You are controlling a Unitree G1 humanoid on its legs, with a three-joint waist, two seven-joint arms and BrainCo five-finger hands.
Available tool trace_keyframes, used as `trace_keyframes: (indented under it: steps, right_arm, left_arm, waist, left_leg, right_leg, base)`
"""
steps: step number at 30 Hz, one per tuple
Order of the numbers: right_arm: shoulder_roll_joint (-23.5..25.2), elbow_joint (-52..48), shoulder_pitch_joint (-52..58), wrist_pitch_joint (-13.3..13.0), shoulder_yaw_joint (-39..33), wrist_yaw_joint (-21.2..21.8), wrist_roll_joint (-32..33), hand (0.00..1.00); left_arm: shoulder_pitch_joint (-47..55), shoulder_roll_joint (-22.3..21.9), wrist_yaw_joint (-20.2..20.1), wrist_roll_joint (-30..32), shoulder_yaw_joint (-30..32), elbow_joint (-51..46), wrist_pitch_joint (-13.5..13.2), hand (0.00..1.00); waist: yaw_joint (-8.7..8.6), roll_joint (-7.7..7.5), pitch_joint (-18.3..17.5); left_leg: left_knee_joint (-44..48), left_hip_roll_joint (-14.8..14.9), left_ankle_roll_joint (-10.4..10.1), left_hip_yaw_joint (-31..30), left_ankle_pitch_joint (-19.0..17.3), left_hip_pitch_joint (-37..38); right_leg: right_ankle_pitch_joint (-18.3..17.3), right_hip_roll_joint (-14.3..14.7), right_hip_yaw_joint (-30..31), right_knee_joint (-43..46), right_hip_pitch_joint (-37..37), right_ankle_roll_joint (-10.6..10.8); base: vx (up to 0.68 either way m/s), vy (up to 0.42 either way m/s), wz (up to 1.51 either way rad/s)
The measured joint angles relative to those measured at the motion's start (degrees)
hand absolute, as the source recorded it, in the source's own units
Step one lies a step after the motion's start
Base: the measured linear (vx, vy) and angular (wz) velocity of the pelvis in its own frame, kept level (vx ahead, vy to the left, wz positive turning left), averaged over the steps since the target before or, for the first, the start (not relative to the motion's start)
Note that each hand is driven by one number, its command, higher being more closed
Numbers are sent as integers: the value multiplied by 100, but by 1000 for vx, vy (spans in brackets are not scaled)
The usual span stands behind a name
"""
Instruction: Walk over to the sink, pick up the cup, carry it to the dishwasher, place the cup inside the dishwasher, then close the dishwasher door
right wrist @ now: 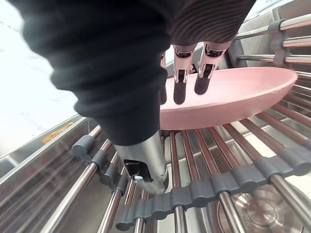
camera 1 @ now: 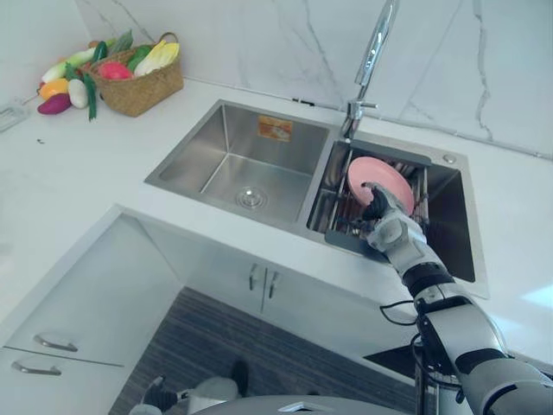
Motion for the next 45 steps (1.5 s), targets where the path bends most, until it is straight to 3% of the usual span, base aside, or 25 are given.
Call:
trace_keyframes:
  steps: [9, 23, 28, 36, 45]
  right_arm:
    - [-156, 204, -114, 7, 192, -1, -159, 100]
    - [-188, 201, -117, -59, 202, -656, -149, 100]
    - [-406, 51, -124, -285, 180, -978, 423, 100]
    - [-540, -989, -124, -564, -131, -1328, 931, 100]
    - [-611, -2345, -68, -748, -578, -1334, 1692, 100]
  left_arm:
    - [2, 14, 1, -1, -23, 2, -54, 0]
    - [15, 111, 15, 2, -199, 2, -61, 0]
    - [53, 110, 20, 2, -197, -12, -69, 0]
    - [148, 98, 57, 4, -193, -15, -80, 0]
    - [181, 90, 134, 11, -188, -23, -114, 0]
  waist:
    - [109, 0, 64]
    - [105, 6, 76]
    - [86, 18, 83]
    - [-43, 65, 128]
    - [-77, 49, 128]
  left_leg:
    - [-1, -2, -26, -2, -13, 11]
    - [-1, -3, -26, 34, -14, 36]
    - [-1, -1, -35, 70, -23, 40]
    - [-1, 17, -38, 212, -84, 47]
    - [1, 58, -32, 349, -79, 153]
  right_leg:
    - [-15, -1, 1, 6, 10, -5]
    - [-17, 4, 107, 9, 4, -5]
    - [-9, 3, 145, 10, -8, -5]
    - [-3, 12, 285, 2, -27, -3]
    - [-1, 38, 362, 1, -5, -6]
  base:
    - [0, 0, 0]
    - [0, 1, -1]
    - [-2, 5, -2]
    - [-1, 8, -9]
    - [36, -5, -5]
